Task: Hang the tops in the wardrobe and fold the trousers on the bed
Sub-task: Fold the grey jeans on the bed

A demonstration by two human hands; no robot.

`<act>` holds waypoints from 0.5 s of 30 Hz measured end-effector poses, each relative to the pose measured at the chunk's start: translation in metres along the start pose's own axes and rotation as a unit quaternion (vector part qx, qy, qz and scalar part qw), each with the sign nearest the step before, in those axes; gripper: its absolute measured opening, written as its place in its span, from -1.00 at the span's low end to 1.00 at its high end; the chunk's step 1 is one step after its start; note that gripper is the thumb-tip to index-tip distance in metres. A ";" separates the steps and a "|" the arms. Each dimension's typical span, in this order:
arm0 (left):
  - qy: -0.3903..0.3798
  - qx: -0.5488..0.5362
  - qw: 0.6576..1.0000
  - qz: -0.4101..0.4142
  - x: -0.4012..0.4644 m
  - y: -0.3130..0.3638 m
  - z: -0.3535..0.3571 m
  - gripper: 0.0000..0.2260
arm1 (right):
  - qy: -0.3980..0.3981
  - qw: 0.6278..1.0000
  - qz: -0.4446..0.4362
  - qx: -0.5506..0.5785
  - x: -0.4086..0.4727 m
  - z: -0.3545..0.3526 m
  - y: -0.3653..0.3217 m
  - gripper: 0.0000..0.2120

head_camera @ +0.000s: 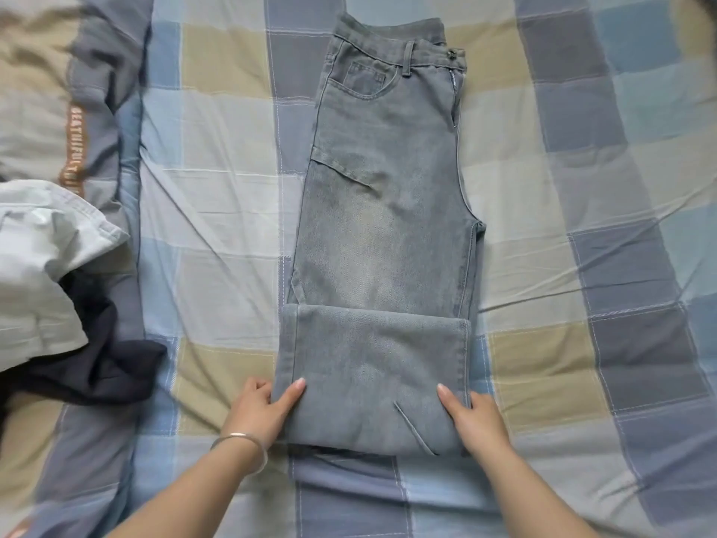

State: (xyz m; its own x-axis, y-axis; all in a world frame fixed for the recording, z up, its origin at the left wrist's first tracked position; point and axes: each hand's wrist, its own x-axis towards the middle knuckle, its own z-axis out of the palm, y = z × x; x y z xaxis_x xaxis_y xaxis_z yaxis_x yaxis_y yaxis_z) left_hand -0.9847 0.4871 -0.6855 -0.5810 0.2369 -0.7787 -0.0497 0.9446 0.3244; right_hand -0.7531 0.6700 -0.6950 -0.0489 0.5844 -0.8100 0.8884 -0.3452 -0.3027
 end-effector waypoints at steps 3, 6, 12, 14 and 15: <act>-0.018 0.030 0.999 0.029 -0.008 -0.014 0.001 -0.71 | 0.074 0.997 -0.013 -0.006 -0.008 0.008 0.005 -0.67; -0.026 0.091 0.995 0.011 -0.002 -0.008 -0.001 -0.64 | 0.122 0.992 0.001 0.022 -0.010 0.017 0.003 -0.58; -0.021 0.134 0.988 -0.077 0.003 0.008 0.001 -0.42 | 0.150 0.988 0.036 0.023 -0.015 0.024 -0.001 -0.48; -0.032 0.100 0.990 -0.089 0.002 0.005 0.001 -0.47 | 0.126 0.991 0.041 -0.002 -0.015 0.020 0.004 -0.48; -0.033 0.071 0.993 -0.091 0.001 0.003 0.002 -0.50 | 0.115 0.992 0.045 -0.010 -0.015 0.018 0.005 -0.48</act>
State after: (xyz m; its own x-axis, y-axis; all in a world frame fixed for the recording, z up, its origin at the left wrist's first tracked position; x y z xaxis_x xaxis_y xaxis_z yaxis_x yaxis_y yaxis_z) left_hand -0.9834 0.4907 -0.6862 -0.5189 0.0685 -0.8521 -0.0312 0.9946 0.0990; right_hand -0.7562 0.6464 -0.6935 0.1341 0.7055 -0.6959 0.8932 -0.3902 -0.2234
